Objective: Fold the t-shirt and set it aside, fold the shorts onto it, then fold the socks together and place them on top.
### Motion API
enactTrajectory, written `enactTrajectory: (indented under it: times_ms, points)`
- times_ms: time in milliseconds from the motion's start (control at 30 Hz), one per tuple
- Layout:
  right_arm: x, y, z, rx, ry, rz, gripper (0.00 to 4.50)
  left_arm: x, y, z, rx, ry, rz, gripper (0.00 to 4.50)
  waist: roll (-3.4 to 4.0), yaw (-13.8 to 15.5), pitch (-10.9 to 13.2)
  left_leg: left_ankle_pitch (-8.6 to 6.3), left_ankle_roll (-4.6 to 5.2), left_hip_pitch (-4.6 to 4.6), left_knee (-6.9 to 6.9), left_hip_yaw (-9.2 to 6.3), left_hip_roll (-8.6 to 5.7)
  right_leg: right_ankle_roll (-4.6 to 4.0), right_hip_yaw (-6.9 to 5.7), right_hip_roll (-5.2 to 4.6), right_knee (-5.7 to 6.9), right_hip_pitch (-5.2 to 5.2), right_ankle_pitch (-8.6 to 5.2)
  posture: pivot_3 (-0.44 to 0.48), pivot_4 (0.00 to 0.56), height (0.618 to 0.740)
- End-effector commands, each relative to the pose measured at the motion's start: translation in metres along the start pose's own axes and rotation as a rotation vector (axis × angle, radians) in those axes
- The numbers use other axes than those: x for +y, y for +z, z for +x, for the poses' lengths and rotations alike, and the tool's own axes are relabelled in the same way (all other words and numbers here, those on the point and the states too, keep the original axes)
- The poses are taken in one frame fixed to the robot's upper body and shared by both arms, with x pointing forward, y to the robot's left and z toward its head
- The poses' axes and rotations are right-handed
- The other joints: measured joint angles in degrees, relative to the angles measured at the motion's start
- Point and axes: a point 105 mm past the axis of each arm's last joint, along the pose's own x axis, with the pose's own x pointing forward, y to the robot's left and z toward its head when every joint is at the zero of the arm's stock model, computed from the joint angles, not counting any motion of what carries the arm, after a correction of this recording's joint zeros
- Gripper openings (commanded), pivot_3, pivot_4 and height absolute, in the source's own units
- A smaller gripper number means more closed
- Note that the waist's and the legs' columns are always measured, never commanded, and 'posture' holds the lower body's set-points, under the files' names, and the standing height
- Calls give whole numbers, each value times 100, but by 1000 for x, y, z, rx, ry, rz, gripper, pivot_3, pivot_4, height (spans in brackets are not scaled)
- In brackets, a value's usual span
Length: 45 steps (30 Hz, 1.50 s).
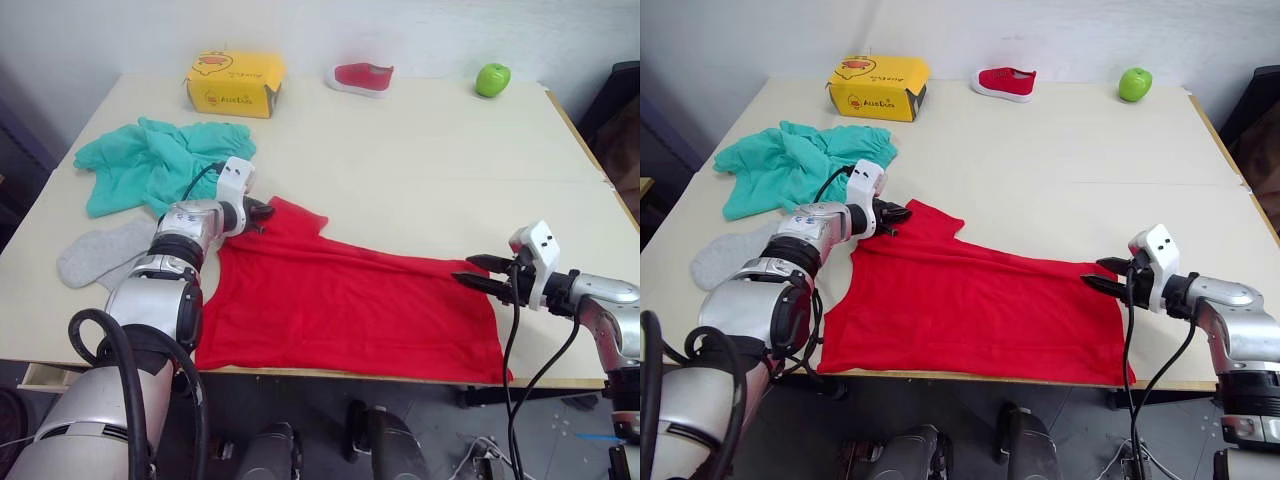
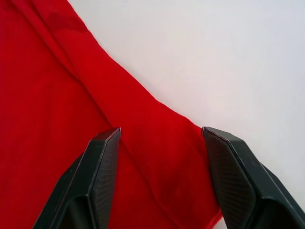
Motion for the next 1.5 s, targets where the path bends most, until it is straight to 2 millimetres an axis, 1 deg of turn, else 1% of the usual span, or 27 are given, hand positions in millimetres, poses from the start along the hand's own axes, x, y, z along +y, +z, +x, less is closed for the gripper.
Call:
enactTrajectory:
  times_ms: [33, 100, 300, 400, 533, 567, 600, 667, 800, 900, 1033, 1133, 1167, 1300, 1333, 1500]
  points:
    - [-6, 15, -10, -44, -29, -20, 2543, -3, 3, 0, -10, -24, 5, 4, 0, -3, 0, 0, 0, 0, 0, 0, 0, 0, 0, 0, 0, 0, 0, 0, 150, 740]
    - [-7, 14, -10, -35, -34, -16, 2125, -3, 3, 0, -12, -27, 3, 0, 0, -4, 0, 0, 0, 0, 0, 0, 0, 0, 0, 0, 0, 0, 0, 0, 150, 740]
    - [-14, 6, -11, 3, -61, -15, 31, -3, 2, -1, -10, -37, 7, 0, 0, -4, 0, 0, 0, 0, 0, 1, 0, 0, 0, 0, 0, 0, 0, 0, 150, 740]
    - [-15, 6, -11, -3, -63, -15, 31, -2, 2, -2, -12, -39, 7, 0, 0, -5, 0, 0, 0, 0, 0, 1, 0, 0, 0, 0, 0, 0, 0, 0, 150, 740]
    - [-14, 21, -14, -62, -48, -4, 31, -1, 3, -4, -15, -42, 8, 0, 0, -6, 0, 0, 0, 0, 0, 1, 0, 0, 1, 1, 0, 0, 0, 0, 150, 740]
    - [-14, 23, -14, -71, -47, -3, 422, -1, 3, -4, -14, -42, 9, 0, 0, -6, 0, 0, 0, 0, 0, 1, 0, 0, 1, 1, 0, 0, 0, 0, 150, 740]
    - [-15, 26, -16, -80, -46, 3, 650, -1, 3, -4, -14, -42, 11, 0, 0, -6, 0, 0, 0, 0, 0, 1, 0, 0, 1, 1, 0, 0, 0, 0, 150, 740]
    - [-18, 29, -18, -83, -60, 12, 1358, 0, 3, -4, -14, -41, 14, 0, 0, -6, 0, 0, 0, 0, 0, 1, 1, 0, 0, 1, 0, 0, 0, 0, 150, 740]
    - [-22, 22, -19, -42, -77, 17, 2705, 0, 5, -4, -19, -38, 14, 0, 0, -5, 0, 0, 0, 0, 0, 0, 1, 0, 0, 1, 0, 0, 0, 0, 150, 740]
    - [-22, 15, -18, -20, -73, 38, 2705, 0, 6, -4, -21, -40, 16, 0, 0, -6, 0, 0, 0, 0, 0, 1, 1, 0, 0, 1, 0, 0, 0, 0, 150, 740]
    - [-16, 5, -16, 16, -46, 50, 2705, -1, 6, -4, -22, -42, 18, 0, 0, -6, 0, 0, 0, 0, 0, 1, 1, 0, 0, 1, 0, 0, 0, 0, 150, 740]
    - [-15, 1, -16, 27, -43, 50, 2073, -1, 7, -4, -26, -43, 17, 0, 0, -6, 0, 0, 0, 0, 0, 2, 1, 0, 1, 1, 0, 0, 0, 0, 150, 740]
    - [-14, 0, -16, 29, -43, 49, 1772, -1, 8, -4, -28, -44, 17, 0, 0, -6, 0, 0, 0, 0, 0, 2, 1, 0, 1, 1, 0, 0, 0, 0, 150, 740]
    - [-15, 0, -16, 20, -48, 46, 314, -3, 12, -4, -49, -63, 16, 0, 0, -7, 0, 0, 0, 0, 0, 1, 1, 0, 0, 1, 0, -1, 0, 0, 150, 740]
    - [-15, 1, -16, 17, -49, 46, 21, -4, 14, -5, -56, -70, 15, 0, 0, -8, 0, 0, 0, 0, 0, 1, 1, 0, 0, 1, 0, -1, 0, 0, 150, 740]
    - [-16, 2, -16, 6, -54, 39, 21, -10, 26, -10, -102, -148, 21, 0, 0, -8, 0, 0, 0, 0, 0, 2, 1, 0, 0, 2, 0, -1, 0, 0, 150, 740]
